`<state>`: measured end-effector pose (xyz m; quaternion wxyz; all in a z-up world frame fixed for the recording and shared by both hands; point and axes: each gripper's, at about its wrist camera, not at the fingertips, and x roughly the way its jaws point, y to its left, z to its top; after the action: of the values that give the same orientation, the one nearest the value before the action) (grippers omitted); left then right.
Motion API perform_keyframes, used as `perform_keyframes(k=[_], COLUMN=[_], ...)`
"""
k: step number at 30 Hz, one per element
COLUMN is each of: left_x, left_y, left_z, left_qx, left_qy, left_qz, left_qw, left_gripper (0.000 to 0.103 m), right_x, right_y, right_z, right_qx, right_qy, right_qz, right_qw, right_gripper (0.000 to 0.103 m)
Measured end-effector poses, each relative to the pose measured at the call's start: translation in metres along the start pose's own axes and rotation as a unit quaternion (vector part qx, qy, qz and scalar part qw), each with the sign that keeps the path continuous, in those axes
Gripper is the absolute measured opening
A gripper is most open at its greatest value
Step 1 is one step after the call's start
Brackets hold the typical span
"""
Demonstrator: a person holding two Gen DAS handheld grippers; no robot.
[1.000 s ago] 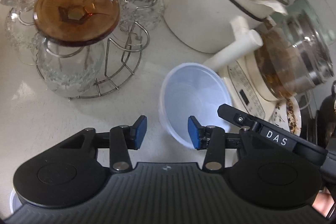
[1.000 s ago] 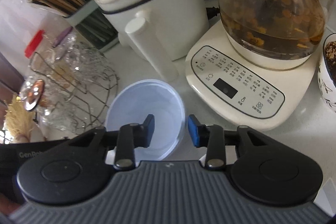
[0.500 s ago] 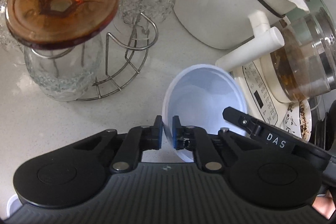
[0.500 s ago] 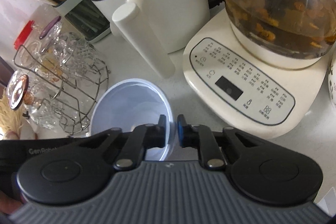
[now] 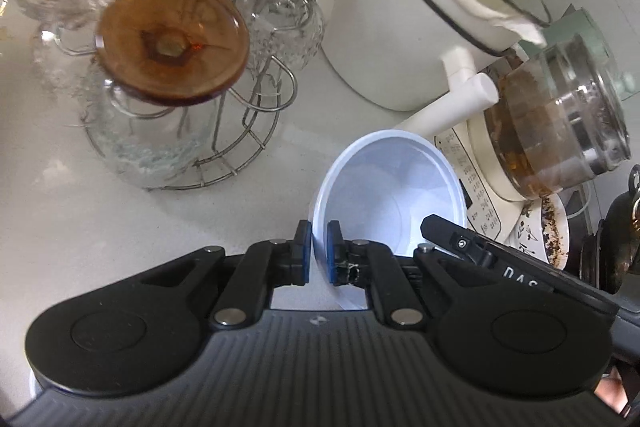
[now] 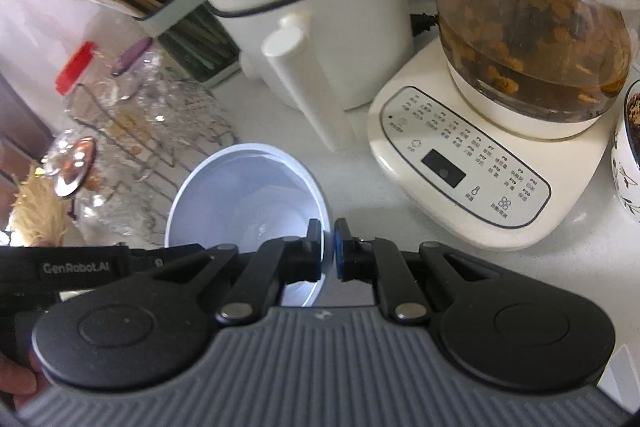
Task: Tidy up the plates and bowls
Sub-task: 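Lift the second translucent bowl with the left gripper toward the first bowl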
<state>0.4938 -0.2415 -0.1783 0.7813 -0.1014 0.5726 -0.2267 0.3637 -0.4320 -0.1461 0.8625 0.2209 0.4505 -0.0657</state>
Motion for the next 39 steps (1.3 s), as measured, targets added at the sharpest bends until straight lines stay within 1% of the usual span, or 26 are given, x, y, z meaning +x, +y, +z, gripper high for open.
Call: perform_keyframes(k=[8,15,28,34,39], left_x=[-0.038,-0.078,-0.140,-0.164,-0.180], left_y=[-0.002,0.007,0.020,0.034,0.051], left_z=[-0.012,-0.024,-0.043,-0.053,-0.066], left_qx=[0.002,-0.003,0.012,0.008,0.002], left_qy=[-0.013,-0.034,-0.091,-0.115,-0.126], left_qz=[-0.016,-0.037,-0.040,-0.041,-0.038], left_qw=[0.9998,0.9987,0.9950,0.9925,0.9914], left_gripper=[0.009,0.009,0.009,0.009,0.009], right_x=[-0.033,-0.059,-0.095,-0.102,-0.104], right_y=[0.012,0.028,0.063,0.081,0.097], right_z=[-0.004,-0.013,-0.034,-0.043,-0.053], right_qx=[-0.014,-0.015,-0.034,-0.045,-0.054], right_qy=[-0.028,-0.050,-0.080,-0.085,-0.084], right_qz=[0.010,0.024,0.044,0.061,0.067], right_qw=[0.999,0.998,0.995,0.994,0.993], right_gripper=[0.009,0.010,0.010,0.010,0.010])
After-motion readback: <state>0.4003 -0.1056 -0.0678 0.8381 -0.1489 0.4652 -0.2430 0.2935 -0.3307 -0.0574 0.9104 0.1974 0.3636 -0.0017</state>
